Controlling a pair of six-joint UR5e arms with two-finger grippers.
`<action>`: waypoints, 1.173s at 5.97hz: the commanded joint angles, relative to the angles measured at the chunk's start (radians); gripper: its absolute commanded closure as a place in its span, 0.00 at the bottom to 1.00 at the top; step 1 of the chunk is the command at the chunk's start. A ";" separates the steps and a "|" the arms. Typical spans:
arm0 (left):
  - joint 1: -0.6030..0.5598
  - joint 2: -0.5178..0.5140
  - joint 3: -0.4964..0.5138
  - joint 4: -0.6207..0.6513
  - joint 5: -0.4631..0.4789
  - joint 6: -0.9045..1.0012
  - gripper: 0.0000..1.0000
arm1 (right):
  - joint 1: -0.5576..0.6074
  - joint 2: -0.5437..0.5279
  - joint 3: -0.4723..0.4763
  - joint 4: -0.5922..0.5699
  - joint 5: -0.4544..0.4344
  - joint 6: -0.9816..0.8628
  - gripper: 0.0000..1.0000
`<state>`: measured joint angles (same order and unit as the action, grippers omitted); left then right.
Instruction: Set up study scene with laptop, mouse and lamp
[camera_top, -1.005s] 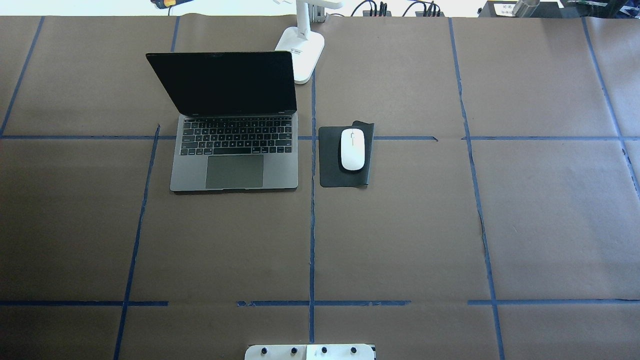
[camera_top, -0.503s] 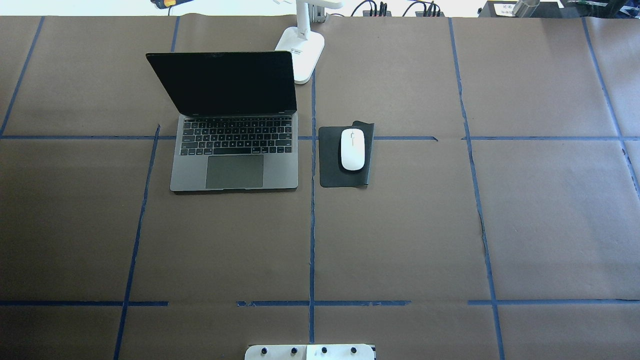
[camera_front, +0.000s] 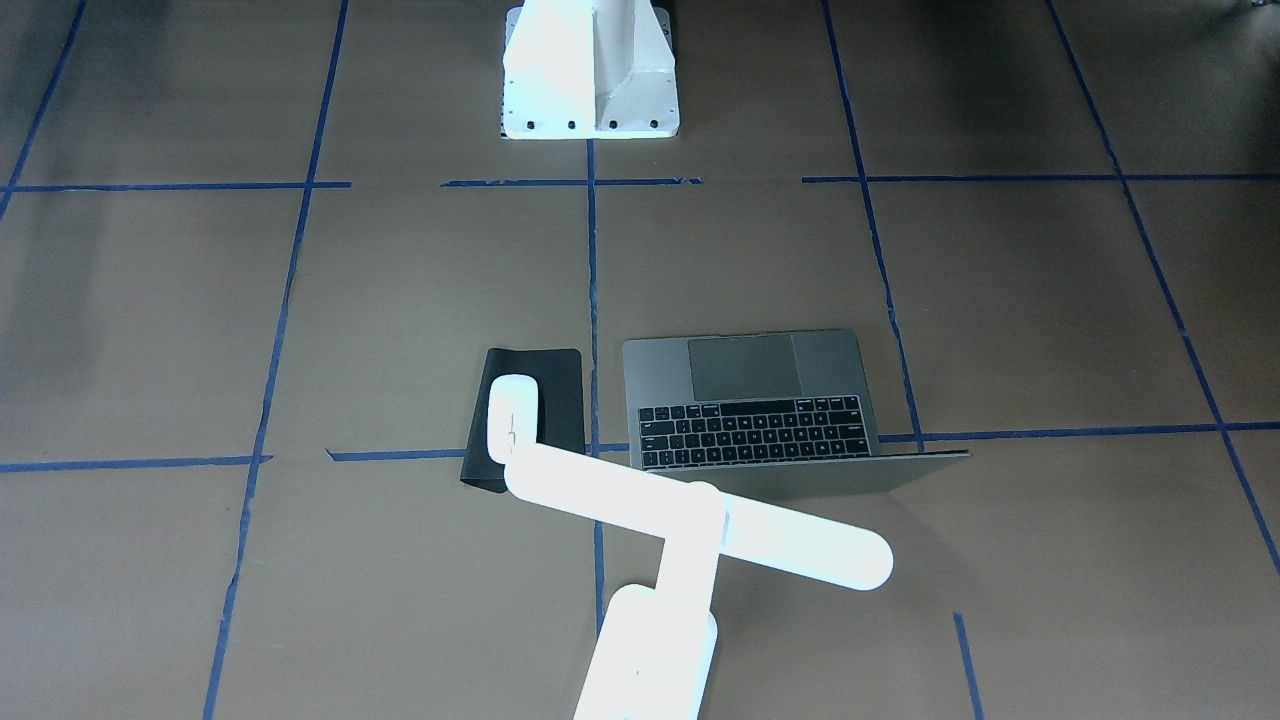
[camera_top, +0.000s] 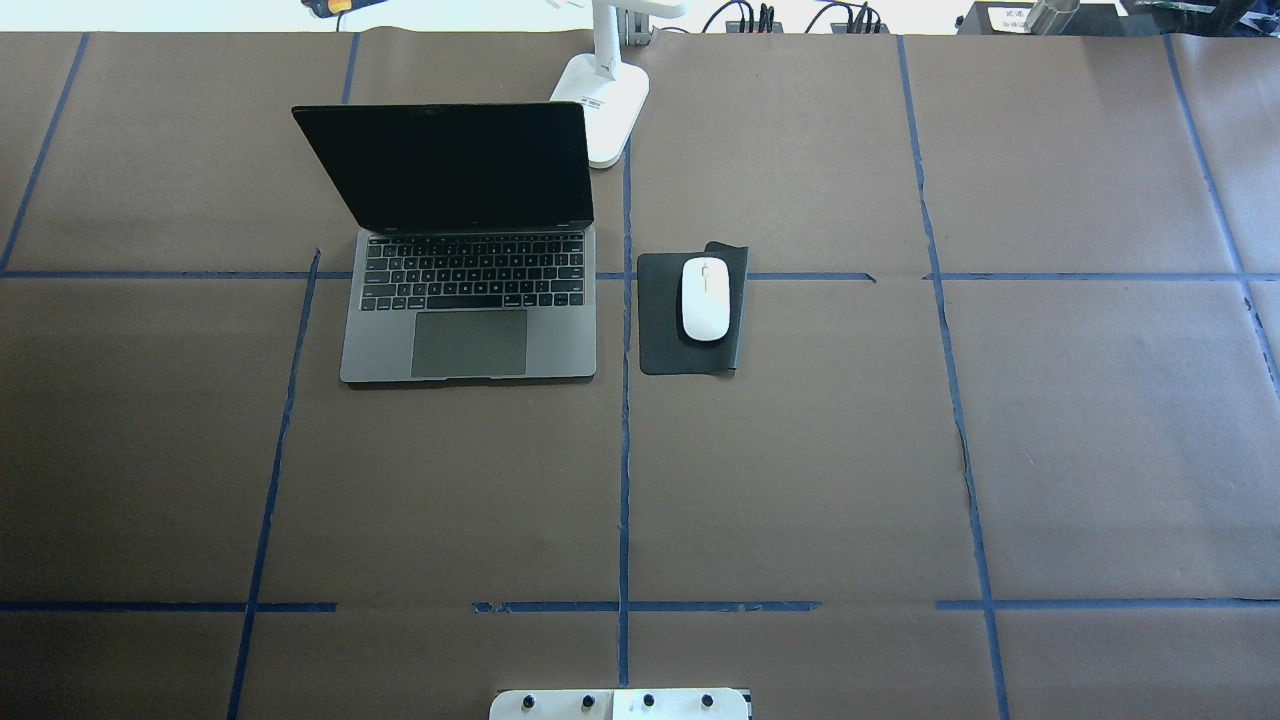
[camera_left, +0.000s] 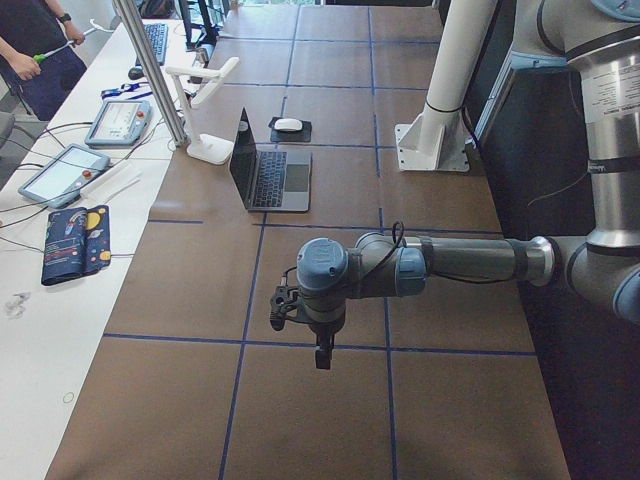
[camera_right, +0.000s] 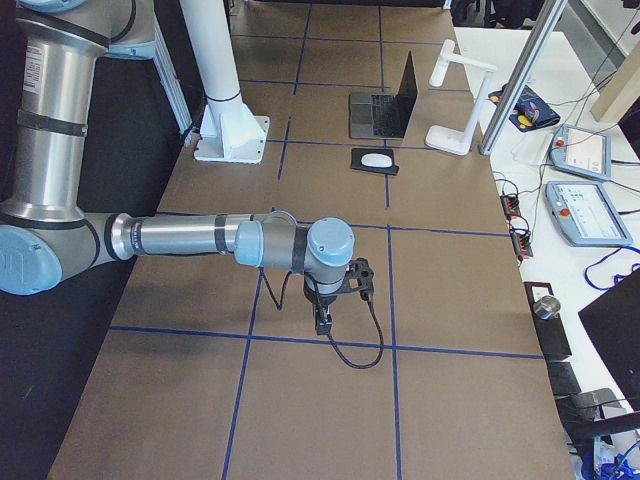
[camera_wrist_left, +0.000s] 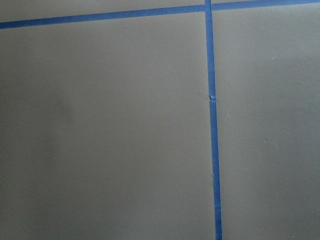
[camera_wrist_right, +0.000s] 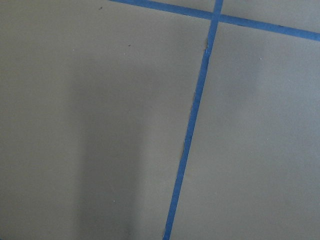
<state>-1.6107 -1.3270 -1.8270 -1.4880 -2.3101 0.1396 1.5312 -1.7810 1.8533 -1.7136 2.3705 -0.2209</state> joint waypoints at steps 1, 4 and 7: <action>0.000 0.000 -0.001 0.000 0.000 0.002 0.00 | 0.000 0.000 0.003 0.000 0.001 0.000 0.00; 0.000 0.000 -0.001 0.006 0.000 0.002 0.00 | -0.002 -0.006 0.000 0.035 0.001 0.005 0.00; 0.000 0.000 -0.001 0.006 0.000 0.002 0.00 | 0.000 -0.006 0.000 0.035 0.003 0.005 0.00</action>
